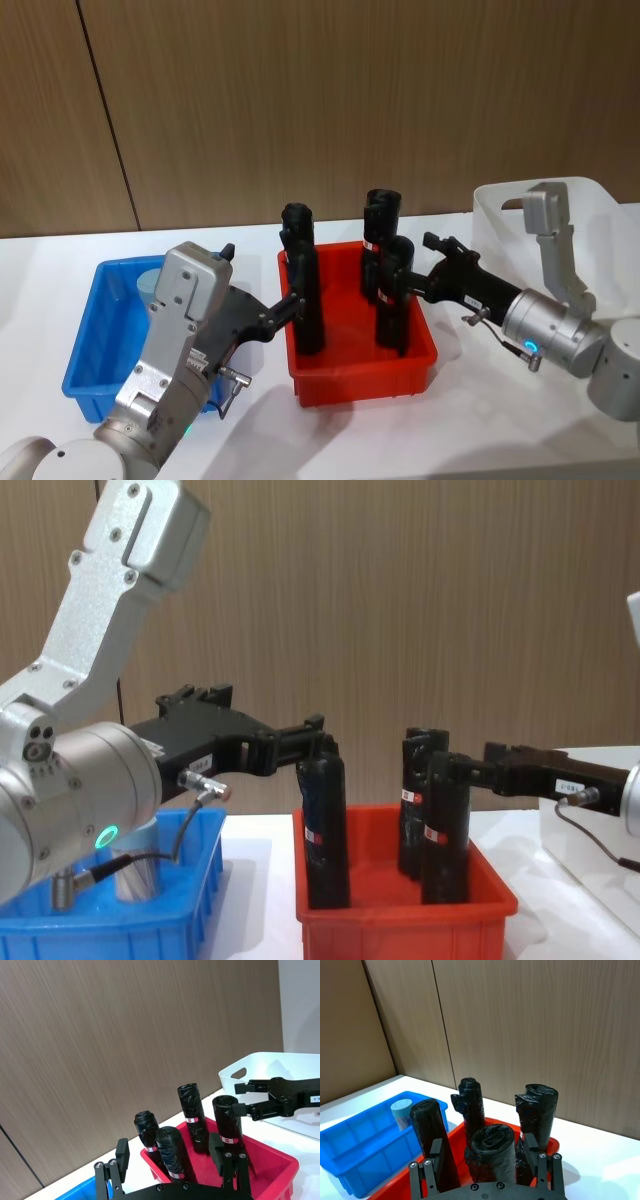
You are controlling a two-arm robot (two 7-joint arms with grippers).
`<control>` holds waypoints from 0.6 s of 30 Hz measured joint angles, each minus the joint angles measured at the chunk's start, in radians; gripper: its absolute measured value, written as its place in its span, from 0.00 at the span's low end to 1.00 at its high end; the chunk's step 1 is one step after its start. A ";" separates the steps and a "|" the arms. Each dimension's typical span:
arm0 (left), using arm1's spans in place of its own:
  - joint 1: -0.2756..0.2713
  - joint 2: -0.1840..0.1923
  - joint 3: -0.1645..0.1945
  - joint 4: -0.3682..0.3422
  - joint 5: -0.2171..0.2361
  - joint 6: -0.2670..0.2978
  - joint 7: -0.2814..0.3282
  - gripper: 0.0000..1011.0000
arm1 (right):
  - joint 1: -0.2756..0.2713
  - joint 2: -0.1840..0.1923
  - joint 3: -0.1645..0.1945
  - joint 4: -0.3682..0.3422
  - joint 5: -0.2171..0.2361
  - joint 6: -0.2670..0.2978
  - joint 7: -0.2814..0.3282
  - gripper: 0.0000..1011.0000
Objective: Pick the cotton swabs from the blue box and place them into the white box.
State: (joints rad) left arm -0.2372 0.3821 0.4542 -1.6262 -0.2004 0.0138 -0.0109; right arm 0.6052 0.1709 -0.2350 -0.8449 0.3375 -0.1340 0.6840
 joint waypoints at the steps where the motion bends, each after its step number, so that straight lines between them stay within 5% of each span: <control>1: 0.000 0.000 0.000 0.000 0.000 0.000 0.000 0.99 | 0.004 -0.001 0.000 0.008 0.000 -0.003 0.002 0.99; 18: 0.000 0.000 0.000 0.000 0.000 0.000 0.000 0.99 | 0.098 -0.029 -0.011 0.165 -0.002 -0.058 0.042 0.99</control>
State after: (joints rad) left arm -0.2372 0.3821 0.4542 -1.6262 -0.2004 0.0138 -0.0109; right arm 0.7027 0.1416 -0.2461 -0.6795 0.3354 -0.1923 0.7258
